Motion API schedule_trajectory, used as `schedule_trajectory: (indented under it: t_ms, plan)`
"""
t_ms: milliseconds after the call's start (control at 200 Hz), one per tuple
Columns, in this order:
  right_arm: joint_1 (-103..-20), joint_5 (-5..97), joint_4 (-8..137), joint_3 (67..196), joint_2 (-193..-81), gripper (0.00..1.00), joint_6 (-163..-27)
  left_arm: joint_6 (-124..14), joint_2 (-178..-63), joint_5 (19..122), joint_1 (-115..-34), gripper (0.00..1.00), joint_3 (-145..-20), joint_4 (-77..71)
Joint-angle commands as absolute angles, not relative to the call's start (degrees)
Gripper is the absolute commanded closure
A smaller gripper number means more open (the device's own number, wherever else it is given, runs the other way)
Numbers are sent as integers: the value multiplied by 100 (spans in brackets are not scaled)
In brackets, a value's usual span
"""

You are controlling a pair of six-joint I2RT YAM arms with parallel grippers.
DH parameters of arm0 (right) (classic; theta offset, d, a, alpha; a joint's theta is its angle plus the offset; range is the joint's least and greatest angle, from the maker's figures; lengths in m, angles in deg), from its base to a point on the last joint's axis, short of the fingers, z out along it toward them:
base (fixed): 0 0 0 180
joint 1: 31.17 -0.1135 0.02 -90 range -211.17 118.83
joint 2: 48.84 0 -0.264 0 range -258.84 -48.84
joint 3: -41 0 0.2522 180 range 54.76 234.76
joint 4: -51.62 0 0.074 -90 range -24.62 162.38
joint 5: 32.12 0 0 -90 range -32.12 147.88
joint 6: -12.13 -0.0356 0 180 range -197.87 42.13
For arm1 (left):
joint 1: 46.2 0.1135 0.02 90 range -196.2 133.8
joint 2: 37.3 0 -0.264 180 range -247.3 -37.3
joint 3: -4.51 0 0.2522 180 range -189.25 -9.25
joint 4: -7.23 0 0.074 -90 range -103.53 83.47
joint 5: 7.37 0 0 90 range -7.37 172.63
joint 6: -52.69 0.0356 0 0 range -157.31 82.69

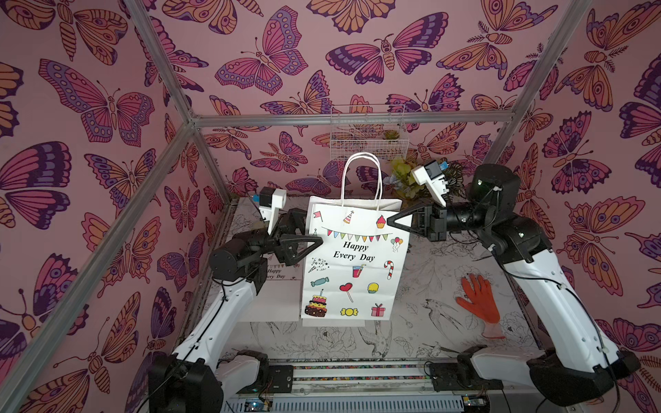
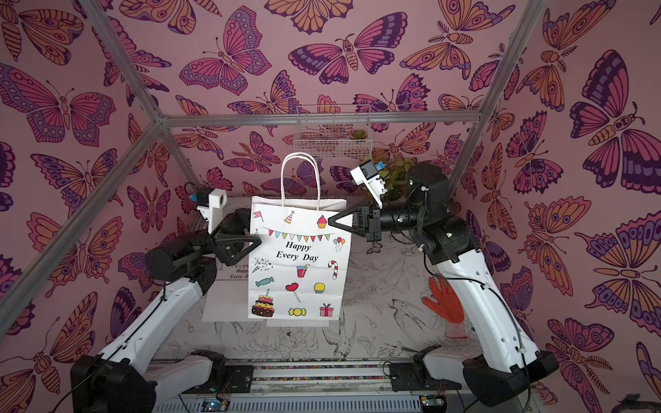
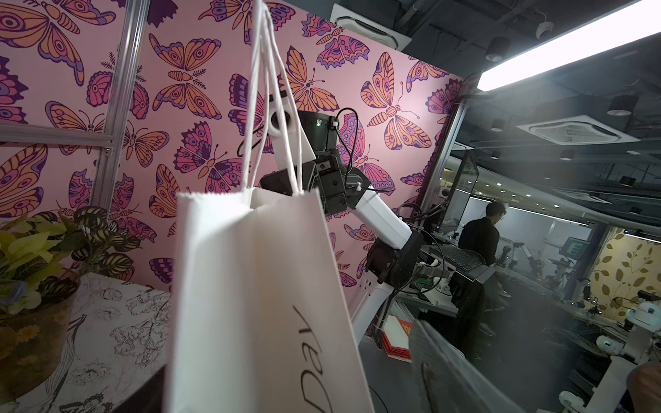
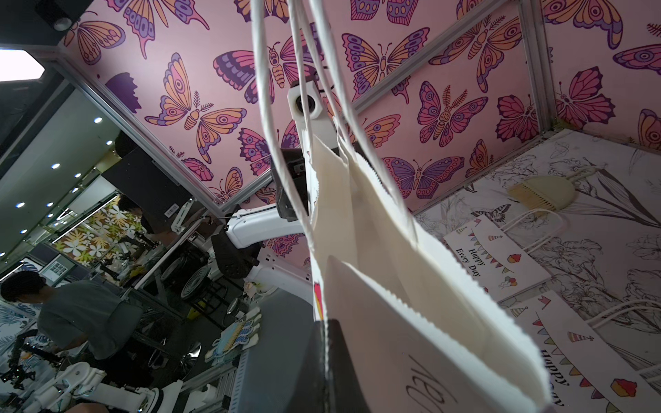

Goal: Put away the paper bag
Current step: Press the paper bag.

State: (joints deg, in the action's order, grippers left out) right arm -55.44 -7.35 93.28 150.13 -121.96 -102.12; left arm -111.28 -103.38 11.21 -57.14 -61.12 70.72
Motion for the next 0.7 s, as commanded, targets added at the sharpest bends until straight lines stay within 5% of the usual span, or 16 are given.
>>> schedule_trajectory:
  t_ms: [0, 180, 415, 696]
  plan:
    - [-5686, -296, 10040, 15320, -12192, 100, -9612, -11010, -10352, 982, -5749, 20, -6216, 7078]
    - [-6007, 618, 10988, 15707, -12264, 100, -8966, -10547, -10252, 917, -5778, 35, -6207, 6363]
    - [-6353, 1706, 10876, 15683, -12158, 100, -9014, -8605, -9614, 874, -6062, 36, -6301, 3951]
    - [-6660, 2512, 11020, 15812, -12187, 100, -8938, -8548, -9723, 763, -6211, 42, -6396, 3856]
